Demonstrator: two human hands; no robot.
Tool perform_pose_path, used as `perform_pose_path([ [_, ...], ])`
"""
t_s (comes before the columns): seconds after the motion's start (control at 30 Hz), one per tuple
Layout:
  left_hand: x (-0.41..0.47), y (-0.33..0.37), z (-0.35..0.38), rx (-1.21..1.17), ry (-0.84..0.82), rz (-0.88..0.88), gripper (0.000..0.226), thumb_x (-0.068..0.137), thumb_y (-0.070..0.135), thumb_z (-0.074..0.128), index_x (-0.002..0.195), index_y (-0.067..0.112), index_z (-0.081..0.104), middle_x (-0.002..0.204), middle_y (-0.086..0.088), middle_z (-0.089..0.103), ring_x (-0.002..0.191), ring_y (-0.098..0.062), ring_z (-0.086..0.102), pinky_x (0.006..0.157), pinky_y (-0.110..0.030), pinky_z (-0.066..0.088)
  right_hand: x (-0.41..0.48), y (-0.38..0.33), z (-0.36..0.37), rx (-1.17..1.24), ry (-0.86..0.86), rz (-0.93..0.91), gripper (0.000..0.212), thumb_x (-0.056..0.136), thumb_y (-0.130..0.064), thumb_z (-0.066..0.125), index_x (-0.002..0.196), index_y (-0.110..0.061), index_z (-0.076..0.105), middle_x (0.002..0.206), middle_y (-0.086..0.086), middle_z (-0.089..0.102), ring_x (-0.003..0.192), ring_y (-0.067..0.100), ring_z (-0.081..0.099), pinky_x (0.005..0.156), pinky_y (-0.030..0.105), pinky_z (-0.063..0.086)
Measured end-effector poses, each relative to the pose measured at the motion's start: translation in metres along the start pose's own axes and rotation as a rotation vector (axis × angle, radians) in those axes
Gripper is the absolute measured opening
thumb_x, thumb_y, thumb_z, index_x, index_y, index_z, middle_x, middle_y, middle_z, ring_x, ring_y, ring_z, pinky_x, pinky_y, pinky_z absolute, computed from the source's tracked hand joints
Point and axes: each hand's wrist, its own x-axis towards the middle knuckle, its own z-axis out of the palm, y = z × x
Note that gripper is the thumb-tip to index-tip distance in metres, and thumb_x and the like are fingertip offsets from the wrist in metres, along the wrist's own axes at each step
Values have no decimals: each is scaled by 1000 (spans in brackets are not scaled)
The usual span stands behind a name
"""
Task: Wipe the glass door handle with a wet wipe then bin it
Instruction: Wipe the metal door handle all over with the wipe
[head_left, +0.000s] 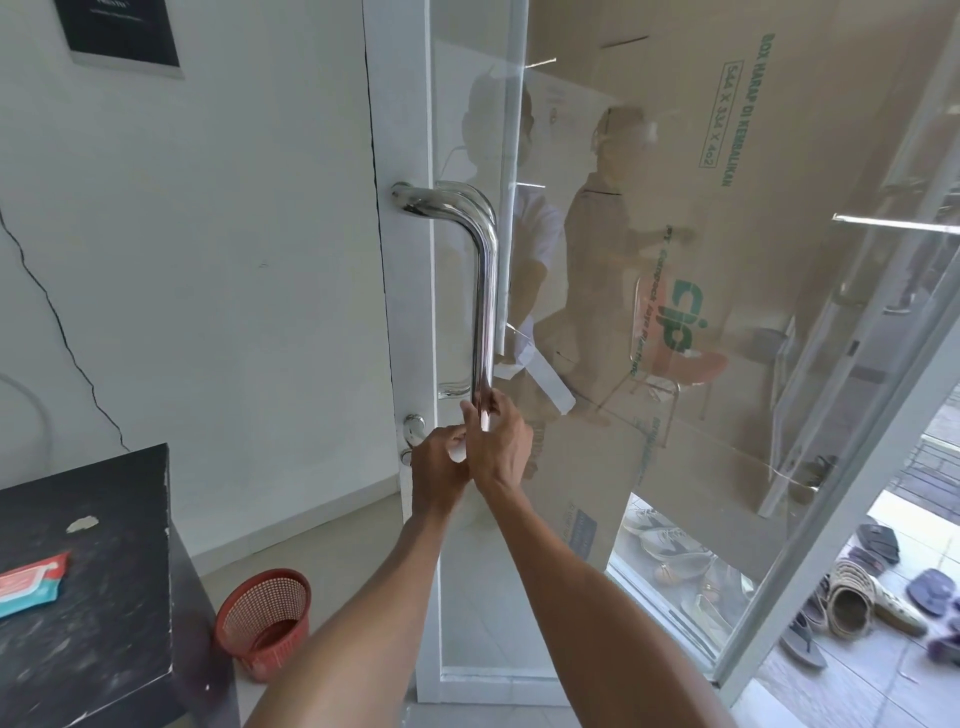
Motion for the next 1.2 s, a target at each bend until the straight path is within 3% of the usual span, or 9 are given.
perform_pose_path([
  [0.1,-3,-4,2,31,1,62,29,88,23,69,117,18,71,111,0,74,101,-9,70,87,-25,56,5,0,-2,60,4,3,18,89,-27,65,104,-17,69,100,-3,74,90,12,66,82,27,50],
  [0.2,-3,-15,1,331,-31,141,36,91,14,60,127,18,63,125,3,67,115,-14,64,98,-29,51,4,2,2,72,-4,-2,18,91,-24,63,106,-17,68,102,-2,73,93,14,66,84,30,51],
  [0.3,-6,-23,-4,602,-67,155,55,86,-1,56,138,16,51,139,2,56,122,-22,59,97,-36,49,5,4,5,80,1,14,15,91,-22,62,105,-19,67,96,-2,74,89,17,68,81,33,52],
  [0.43,-8,-32,-10,847,-173,108,79,87,4,57,154,9,14,162,-5,17,150,-21,17,118,-39,21,7,3,8,62,-4,28,14,92,-22,60,104,-18,64,95,-2,72,88,18,66,81,35,52],
  [0.57,-17,-28,-3,757,-315,159,94,84,5,59,154,8,-4,164,-6,-3,152,-21,-3,123,-37,6,6,0,9,33,-3,11,12,93,-22,57,102,-16,62,89,-4,67,83,21,64,78,43,53],
  [0.7,-23,-29,-6,820,-322,184,95,84,5,55,154,8,-10,164,-4,-7,152,-17,-5,122,-37,4,4,0,13,4,-16,-18,12,94,-20,54,104,-15,58,90,-3,63,84,23,61,79,46,52],
  [0.93,-15,-32,-17,937,-342,151,93,85,8,58,155,8,-4,164,-6,-3,152,-20,-2,123,-40,7,6,-2,8,-34,-95,8,20,99,-17,48,118,-10,51,108,7,62,89,21,55,77,33,42],
  [1.0,-12,-32,-19,941,-344,123,91,86,7,57,155,9,-3,164,-6,-2,152,-20,-2,123,-39,6,6,-1,8,-18,-122,11,23,100,-17,47,122,-9,48,106,9,65,89,26,59,76,37,45],
  [1.2,-1,-21,-19,887,-373,37,89,82,9,58,154,4,5,163,-10,5,151,-25,2,122,-41,10,7,3,4,-60,-135,-18,22,101,-19,45,120,-10,49,94,8,64,78,23,53,67,32,36],
])
